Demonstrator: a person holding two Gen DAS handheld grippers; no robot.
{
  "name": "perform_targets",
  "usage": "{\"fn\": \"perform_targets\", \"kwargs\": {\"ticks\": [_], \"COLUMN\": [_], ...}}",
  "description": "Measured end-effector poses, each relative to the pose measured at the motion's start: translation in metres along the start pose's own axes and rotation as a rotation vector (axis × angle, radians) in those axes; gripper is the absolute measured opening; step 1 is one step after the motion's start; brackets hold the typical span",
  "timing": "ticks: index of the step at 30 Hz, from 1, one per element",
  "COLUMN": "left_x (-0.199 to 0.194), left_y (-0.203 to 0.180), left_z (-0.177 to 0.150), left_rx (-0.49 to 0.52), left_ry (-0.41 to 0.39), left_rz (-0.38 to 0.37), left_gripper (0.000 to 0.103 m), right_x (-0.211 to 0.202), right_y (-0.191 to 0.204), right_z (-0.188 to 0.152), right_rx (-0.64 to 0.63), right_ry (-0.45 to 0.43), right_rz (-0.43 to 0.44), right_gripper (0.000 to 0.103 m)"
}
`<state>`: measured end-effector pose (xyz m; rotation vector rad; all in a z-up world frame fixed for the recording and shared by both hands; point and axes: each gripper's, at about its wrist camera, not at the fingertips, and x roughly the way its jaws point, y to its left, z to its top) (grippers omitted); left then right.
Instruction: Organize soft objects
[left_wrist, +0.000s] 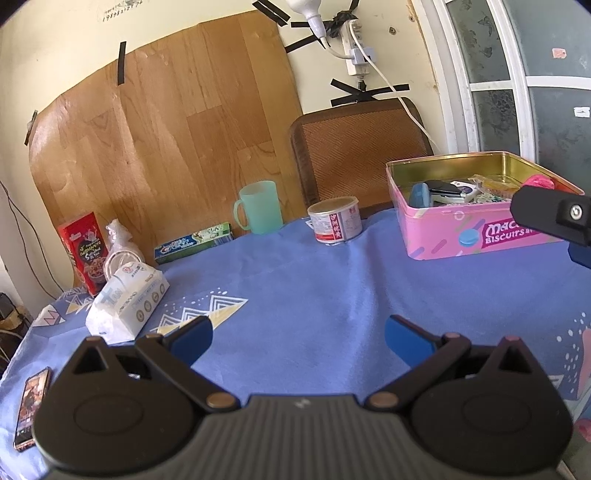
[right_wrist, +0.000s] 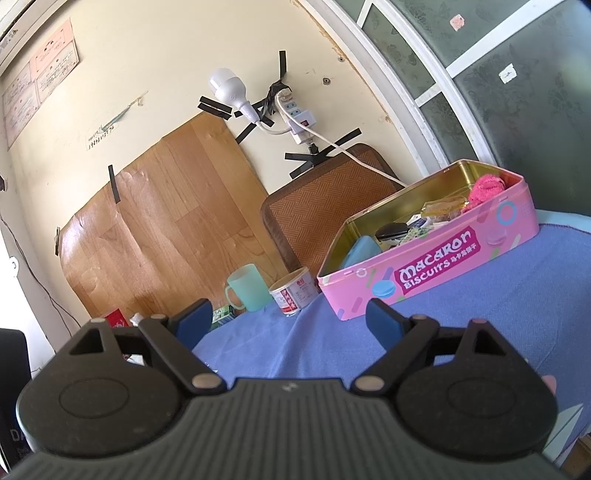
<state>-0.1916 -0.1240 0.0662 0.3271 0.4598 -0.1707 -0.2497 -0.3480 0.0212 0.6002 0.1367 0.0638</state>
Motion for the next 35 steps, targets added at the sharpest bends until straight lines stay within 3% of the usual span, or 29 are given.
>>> {"fn": "perform_targets", "kwargs": {"ticks": [11,28,35], "left_x": [-0.0032,-0.005,-0.0064], "left_y": [0.0027,-0.0027,-0.0018], "left_z": [0.0018,-0.0005,-0.0019], "left_rx": [-0.005,0.027,0.024], "left_ry": [-0.044,-0.047,-0.047], "left_rz": [0.054,0.034,-0.011], "left_gripper": [0.103,0.103,0.103], "right_x": [-0.0018,-0.0018,-0.0018], "right_y": [0.0012,0.0012,0.0011], "right_z": [0.0011,0.0025,0.0025], "right_rx": [0.0,0.003,0.004], "right_ry": [-0.006,-0.008,-0.007], "right_rz": [-0.005,-0.009,-0.009], "right_gripper": [0.092,0.092,0.092]}}
